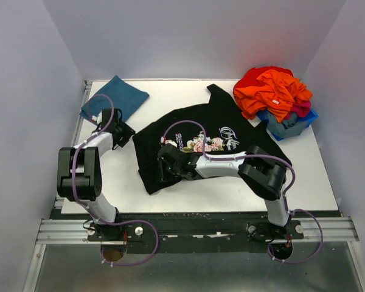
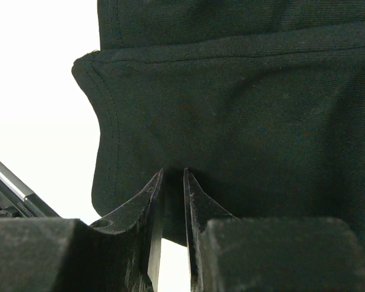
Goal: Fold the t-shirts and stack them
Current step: Fold the flattened tshirt in 1/3 of the way
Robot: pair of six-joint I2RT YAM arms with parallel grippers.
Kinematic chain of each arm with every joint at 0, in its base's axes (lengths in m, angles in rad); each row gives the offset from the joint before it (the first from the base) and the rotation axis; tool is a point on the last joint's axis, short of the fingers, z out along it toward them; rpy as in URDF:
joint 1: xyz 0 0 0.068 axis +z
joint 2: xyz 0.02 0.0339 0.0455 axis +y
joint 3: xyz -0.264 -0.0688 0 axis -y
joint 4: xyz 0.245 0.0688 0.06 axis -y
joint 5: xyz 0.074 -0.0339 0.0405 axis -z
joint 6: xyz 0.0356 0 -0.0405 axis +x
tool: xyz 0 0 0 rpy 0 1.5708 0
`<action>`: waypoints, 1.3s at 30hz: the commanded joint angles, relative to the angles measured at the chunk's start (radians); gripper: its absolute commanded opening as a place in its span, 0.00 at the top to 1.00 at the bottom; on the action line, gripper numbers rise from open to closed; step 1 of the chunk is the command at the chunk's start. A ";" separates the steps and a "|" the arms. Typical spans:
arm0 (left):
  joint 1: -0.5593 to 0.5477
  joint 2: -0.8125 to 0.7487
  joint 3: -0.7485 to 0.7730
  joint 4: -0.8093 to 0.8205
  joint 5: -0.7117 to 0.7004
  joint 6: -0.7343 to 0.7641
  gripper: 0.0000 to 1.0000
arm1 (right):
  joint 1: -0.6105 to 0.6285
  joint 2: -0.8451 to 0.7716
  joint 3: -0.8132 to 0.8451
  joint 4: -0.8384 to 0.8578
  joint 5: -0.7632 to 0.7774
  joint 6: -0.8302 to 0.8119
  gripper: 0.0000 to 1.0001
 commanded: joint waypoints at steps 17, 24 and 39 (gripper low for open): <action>-0.059 0.169 0.106 0.185 0.140 0.023 1.00 | 0.017 0.017 -0.025 -0.042 -0.025 0.025 0.77; -0.086 -0.058 -0.015 0.253 0.037 0.103 1.00 | 0.016 0.020 -0.029 -0.036 -0.026 0.037 0.78; -0.123 0.096 0.198 -0.132 -0.151 0.183 0.48 | 0.017 -0.013 -0.054 -0.039 -0.019 0.043 0.77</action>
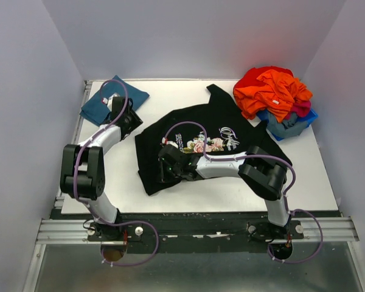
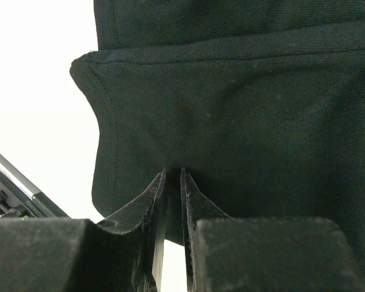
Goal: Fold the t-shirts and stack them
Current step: Fold the flattened tshirt in 1/3 of the way
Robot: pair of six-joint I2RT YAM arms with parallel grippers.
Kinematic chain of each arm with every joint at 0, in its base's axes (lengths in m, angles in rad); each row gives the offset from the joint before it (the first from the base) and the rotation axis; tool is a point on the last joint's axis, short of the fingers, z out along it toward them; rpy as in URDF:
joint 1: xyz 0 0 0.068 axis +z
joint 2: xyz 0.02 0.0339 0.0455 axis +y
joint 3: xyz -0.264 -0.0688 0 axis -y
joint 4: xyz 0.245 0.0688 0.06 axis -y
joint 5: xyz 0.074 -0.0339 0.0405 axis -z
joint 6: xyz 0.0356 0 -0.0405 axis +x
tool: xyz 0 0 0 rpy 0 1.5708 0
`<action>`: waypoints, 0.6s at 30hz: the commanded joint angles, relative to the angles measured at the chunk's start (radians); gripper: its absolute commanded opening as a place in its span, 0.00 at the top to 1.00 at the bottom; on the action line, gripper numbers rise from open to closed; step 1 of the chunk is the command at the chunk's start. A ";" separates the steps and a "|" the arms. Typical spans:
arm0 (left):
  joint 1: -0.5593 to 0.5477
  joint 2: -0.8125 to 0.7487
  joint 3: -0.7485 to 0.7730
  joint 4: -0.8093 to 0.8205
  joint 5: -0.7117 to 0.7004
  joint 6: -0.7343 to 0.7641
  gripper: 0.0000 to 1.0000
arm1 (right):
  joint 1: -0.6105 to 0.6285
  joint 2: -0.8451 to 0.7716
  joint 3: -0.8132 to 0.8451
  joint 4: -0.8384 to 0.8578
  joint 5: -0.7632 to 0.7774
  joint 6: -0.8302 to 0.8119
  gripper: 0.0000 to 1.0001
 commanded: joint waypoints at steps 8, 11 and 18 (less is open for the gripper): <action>0.052 0.202 0.117 -0.191 -0.034 0.043 0.41 | 0.014 -0.011 -0.038 -0.053 -0.004 -0.002 0.77; 0.055 0.235 0.134 -0.209 -0.006 0.040 0.42 | 0.016 -0.006 -0.034 -0.053 -0.008 -0.004 0.77; 0.054 0.277 0.100 -0.156 0.127 0.015 0.50 | 0.014 0.001 -0.027 -0.056 -0.001 0.001 0.77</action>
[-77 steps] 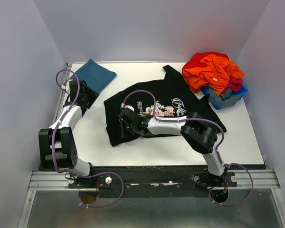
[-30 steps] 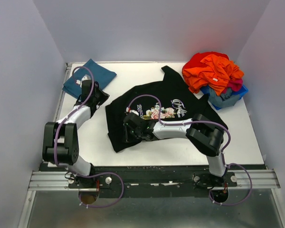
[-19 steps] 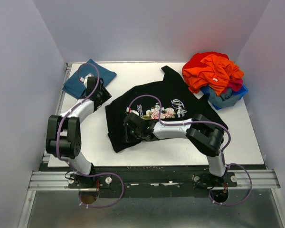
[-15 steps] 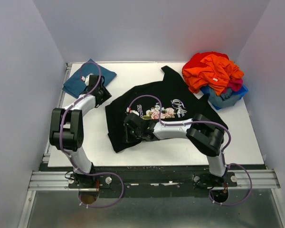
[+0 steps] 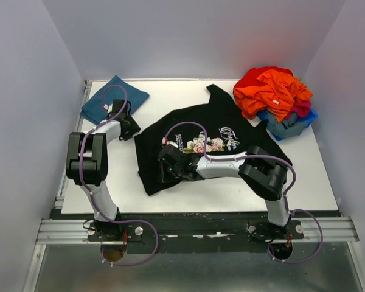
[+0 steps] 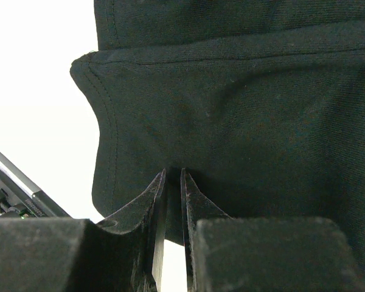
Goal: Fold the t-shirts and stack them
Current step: Fold the flattened tshirt in 1/3 of the way
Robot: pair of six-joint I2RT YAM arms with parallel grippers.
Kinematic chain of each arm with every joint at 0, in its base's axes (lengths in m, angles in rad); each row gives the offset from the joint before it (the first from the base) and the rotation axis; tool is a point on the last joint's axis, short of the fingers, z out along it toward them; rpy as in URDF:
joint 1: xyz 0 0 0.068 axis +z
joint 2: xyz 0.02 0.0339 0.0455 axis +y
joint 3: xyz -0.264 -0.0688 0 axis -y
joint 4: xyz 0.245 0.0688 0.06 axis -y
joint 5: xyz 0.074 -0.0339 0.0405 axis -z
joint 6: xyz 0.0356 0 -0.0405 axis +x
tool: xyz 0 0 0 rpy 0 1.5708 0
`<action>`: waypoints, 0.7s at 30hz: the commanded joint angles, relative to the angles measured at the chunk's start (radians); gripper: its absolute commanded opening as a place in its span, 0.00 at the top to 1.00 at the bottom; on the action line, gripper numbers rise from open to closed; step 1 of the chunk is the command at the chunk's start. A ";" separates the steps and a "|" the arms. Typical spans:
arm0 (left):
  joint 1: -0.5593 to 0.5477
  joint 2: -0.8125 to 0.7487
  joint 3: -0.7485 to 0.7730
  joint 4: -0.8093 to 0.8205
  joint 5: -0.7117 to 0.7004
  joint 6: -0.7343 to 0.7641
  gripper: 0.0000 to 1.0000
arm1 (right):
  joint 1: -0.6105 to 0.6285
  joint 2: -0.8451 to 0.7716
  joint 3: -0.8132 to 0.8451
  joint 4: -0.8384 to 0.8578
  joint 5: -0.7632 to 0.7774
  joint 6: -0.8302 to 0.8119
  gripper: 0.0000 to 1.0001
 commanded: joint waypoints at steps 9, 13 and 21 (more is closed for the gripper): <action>-0.005 -0.026 -0.112 0.047 0.156 -0.010 0.77 | 0.016 0.014 -0.003 -0.070 -0.004 0.006 0.78; -0.005 -0.011 -0.092 0.069 0.205 0.042 1.00 | 0.016 0.014 -0.001 -0.073 -0.007 0.009 0.78; -0.062 -0.225 -0.176 0.112 0.060 0.078 1.00 | 0.013 0.017 0.003 -0.073 -0.013 0.009 0.78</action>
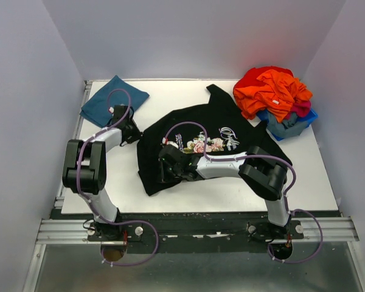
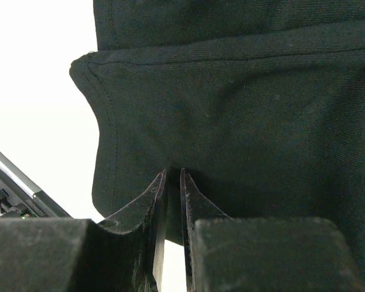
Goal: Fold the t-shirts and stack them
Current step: Fold the flattened tshirt in 1/3 of the way
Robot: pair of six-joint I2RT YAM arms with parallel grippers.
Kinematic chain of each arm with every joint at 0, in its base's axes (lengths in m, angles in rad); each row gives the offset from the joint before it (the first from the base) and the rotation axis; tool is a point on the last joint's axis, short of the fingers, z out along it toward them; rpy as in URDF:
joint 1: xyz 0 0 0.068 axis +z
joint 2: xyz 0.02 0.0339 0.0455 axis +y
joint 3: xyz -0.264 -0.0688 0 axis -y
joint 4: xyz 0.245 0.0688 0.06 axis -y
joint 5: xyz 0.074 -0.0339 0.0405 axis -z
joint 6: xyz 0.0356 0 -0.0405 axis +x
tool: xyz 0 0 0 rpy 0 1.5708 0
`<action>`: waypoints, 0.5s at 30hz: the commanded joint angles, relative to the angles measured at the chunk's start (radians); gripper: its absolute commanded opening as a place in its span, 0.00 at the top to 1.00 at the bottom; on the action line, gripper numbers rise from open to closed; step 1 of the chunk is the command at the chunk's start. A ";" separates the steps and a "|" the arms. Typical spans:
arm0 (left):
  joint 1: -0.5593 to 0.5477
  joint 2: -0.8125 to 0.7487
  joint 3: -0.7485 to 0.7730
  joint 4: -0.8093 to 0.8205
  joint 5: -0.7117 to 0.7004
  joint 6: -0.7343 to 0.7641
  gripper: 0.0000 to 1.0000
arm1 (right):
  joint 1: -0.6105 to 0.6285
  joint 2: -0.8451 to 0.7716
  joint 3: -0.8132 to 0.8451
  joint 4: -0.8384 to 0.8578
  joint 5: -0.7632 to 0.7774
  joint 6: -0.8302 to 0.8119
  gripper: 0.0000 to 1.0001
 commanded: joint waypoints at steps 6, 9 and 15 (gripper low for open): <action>-0.109 -0.340 -0.185 0.072 -0.196 -0.007 1.00 | 0.014 0.014 0.012 -0.073 -0.014 0.007 0.78; -0.139 -0.411 -0.228 0.099 -0.200 -0.010 1.00 | 0.011 0.011 0.011 -0.075 -0.016 0.011 0.78; -0.231 -0.466 -0.265 0.097 -0.189 -0.038 1.00 | 0.008 -0.032 -0.040 -0.046 0.007 0.037 0.77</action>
